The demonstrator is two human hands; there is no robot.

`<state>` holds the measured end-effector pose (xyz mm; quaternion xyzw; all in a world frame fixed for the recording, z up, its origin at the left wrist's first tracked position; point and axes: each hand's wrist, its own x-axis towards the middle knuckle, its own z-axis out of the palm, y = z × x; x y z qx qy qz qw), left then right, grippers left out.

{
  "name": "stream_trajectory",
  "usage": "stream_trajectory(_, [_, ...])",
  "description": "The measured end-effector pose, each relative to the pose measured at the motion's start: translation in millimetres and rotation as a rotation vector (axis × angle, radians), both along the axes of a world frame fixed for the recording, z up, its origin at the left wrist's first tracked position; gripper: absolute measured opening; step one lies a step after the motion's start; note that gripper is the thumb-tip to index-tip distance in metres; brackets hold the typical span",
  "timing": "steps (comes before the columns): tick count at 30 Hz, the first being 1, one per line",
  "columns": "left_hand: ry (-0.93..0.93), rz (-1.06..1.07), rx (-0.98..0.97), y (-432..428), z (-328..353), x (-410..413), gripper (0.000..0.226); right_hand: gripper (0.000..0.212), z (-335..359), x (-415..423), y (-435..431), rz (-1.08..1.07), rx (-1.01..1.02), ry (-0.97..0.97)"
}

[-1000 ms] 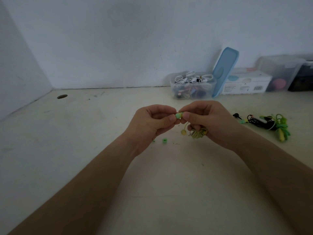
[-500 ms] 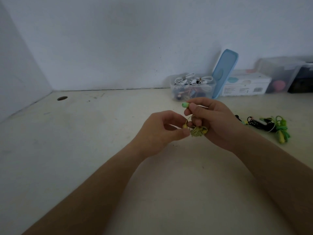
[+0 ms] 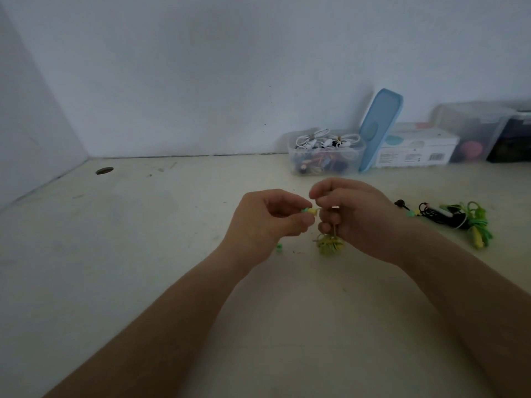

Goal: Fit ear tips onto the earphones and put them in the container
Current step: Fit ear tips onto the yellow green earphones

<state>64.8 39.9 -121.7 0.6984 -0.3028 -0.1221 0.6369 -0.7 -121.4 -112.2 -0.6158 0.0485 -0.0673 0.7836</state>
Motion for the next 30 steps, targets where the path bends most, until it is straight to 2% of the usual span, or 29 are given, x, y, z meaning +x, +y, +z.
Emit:
stream_trajectory(5, [0.199,-0.027,-0.09,2.7,4.3,-1.0,0.019,0.014,-3.2,-0.5,-2.5,0.059,-0.091,-0.082])
stream_trajectory(7, [0.227,-0.029,-0.086,3.7,5.9,-1.0,0.017,0.017,-3.9,-1.7,-2.9,0.046,-0.17,-0.111])
stream_trajectory(9, [0.216,-0.015,-0.051,5.4,8.3,-1.3,0.011,0.012,-4.1,-2.6,-1.7,0.026,-0.229,-0.139])
stream_trajectory(12, [0.062,0.028,0.093,11.6,12.0,5.4,0.005,0.005,-4.5,-2.0,-1.4,-0.014,-0.212,-0.151])
stream_trajectory(13, [-0.07,0.05,0.187,15.7,13.2,10.9,0.002,0.006,-4.5,-1.5,-1.4,-0.031,-0.188,-0.149])
stream_trajectory(15, [-0.385,0.088,0.436,25.5,16.1,22.0,0.012,0.008,-4.2,-1.0,-1.5,-0.055,-0.153,-0.136])
stream_trajectory(17, [-0.552,0.054,0.659,36.8,19.5,28.2,0.017,0.011,-4.1,-1.6,-0.9,-0.059,-0.151,-0.114])
stream_trajectory(20, [-0.587,-0.01,0.816,48.9,22.4,30.3,0.02,0.008,-4.0,-2.4,0.7,-0.041,-0.164,-0.085])
stream_trajectory(30, [-0.583,-0.051,0.916,46.5,18.6,30.1,0.02,0.008,-5.0,-3.4,0.9,-0.017,-0.204,-0.068])
